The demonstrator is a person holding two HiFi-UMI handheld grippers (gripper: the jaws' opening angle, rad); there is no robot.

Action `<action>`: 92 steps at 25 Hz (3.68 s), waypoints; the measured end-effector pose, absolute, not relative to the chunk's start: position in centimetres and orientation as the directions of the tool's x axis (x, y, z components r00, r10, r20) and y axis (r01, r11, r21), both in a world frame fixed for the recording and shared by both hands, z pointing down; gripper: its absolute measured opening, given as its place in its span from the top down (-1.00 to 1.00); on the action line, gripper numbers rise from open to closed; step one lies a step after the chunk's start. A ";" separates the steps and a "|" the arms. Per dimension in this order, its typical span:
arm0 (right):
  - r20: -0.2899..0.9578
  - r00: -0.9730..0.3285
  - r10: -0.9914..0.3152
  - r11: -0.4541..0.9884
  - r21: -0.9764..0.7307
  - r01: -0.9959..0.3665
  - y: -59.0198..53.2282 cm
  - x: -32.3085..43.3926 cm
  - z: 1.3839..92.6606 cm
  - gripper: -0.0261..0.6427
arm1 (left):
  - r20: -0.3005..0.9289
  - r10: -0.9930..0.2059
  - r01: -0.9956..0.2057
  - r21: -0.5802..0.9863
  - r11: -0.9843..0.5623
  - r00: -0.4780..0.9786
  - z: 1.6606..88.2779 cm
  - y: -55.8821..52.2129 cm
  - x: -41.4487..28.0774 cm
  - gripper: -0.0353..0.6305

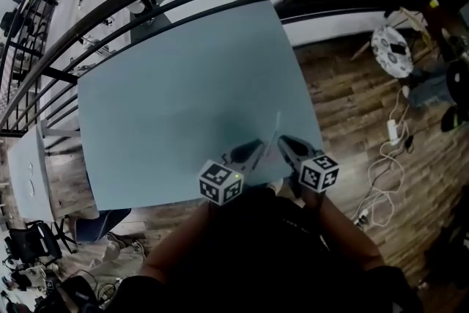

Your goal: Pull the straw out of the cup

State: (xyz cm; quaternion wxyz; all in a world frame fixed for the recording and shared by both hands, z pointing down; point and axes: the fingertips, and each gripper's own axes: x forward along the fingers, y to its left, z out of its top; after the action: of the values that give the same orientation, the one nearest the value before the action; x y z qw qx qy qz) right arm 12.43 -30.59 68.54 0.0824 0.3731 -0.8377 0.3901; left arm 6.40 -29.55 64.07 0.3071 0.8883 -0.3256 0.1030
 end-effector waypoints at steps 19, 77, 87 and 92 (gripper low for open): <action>0.515 -0.662 -0.545 0.352 -0.576 -0.738 -32.2 12.0 72.4 0.68 | 0.400 -0.474 -0.620 0.520 -0.587 0.784 65.9 -30.0 4.8 0.84; 0.264 -0.745 -0.613 0.577 -0.495 -0.650 -25.4 18.2 59.2 0.80 | 0.326 -0.552 -0.640 0.438 -0.631 0.768 59.8 -23.3 14.4 0.85; 0.256 -0.742 -0.620 0.583 -0.482 -0.654 -23.1 17.2 58.1 0.80 | 0.301 -0.555 -0.630 0.421 -0.652 0.775 59.0 -20.8 13.2 0.85; 0.262 -0.732 -0.629 0.593 -0.448 -0.670 -20.8 14.3 57.5 0.80 | 0.276 -0.529 -0.597 0.377 -0.709 0.802 58.1 -18.5 10.7 0.85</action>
State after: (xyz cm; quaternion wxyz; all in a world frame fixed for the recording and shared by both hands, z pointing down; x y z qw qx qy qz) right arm 14.32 -20.83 57.52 0.0379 0.3642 -0.8916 0.2665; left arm 10.74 -18.54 58.07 0.2289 0.9213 -0.3055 0.0739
